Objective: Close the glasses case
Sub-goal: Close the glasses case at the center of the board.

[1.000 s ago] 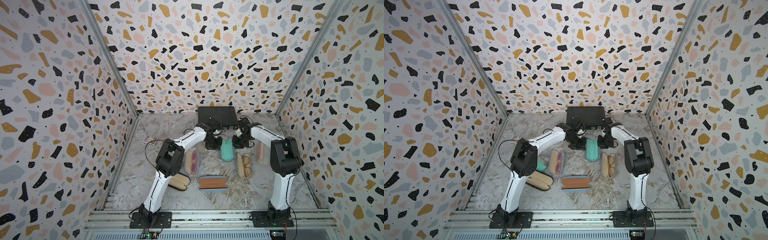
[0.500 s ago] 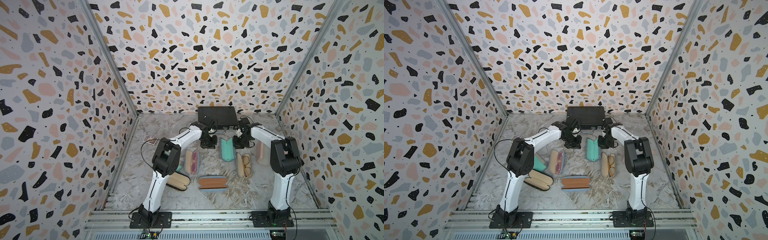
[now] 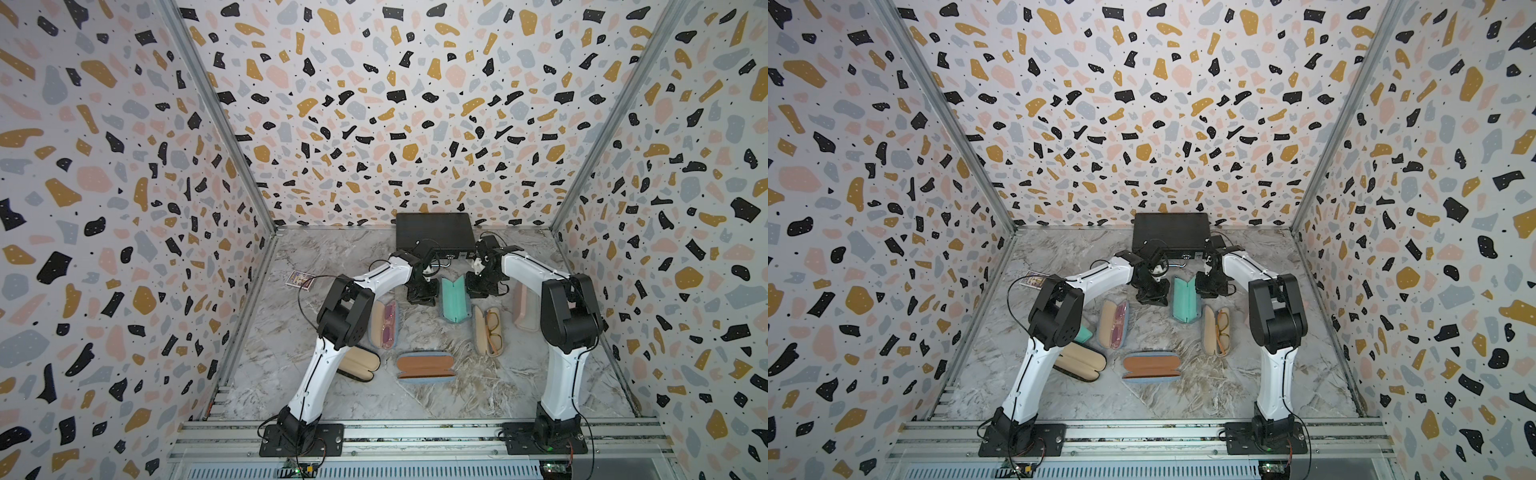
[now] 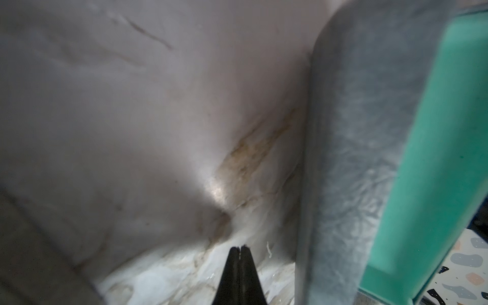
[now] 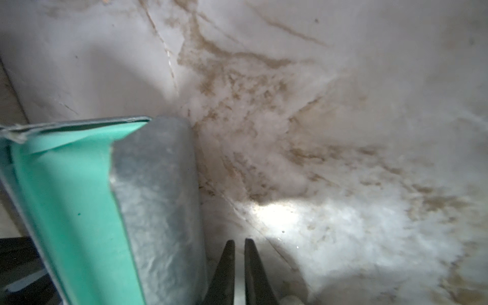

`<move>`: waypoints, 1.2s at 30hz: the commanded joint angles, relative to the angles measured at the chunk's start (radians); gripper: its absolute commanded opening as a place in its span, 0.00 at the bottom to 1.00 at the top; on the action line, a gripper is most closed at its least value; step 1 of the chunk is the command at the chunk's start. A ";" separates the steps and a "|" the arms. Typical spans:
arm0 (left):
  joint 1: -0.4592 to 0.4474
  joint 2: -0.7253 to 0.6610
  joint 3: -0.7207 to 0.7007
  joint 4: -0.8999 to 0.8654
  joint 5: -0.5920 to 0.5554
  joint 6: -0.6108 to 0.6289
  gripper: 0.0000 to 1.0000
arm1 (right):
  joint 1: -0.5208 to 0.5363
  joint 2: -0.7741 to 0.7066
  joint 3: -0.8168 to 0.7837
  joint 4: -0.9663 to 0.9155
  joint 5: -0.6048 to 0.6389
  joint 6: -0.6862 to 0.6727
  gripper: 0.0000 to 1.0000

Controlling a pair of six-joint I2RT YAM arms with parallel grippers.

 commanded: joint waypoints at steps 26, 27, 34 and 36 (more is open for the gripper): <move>-0.076 0.006 0.185 -0.017 0.042 -0.032 0.00 | 0.055 -0.016 0.055 -0.051 -0.098 -0.085 0.10; -0.076 0.006 0.187 -0.017 0.043 -0.033 0.00 | 0.058 -0.016 0.060 -0.053 -0.107 -0.091 0.10; -0.079 0.019 0.209 -0.029 0.050 -0.033 0.00 | 0.071 -0.017 0.071 -0.058 -0.143 -0.123 0.10; -0.079 0.022 0.216 -0.030 0.050 -0.030 0.00 | 0.074 -0.020 0.069 -0.058 -0.146 -0.127 0.10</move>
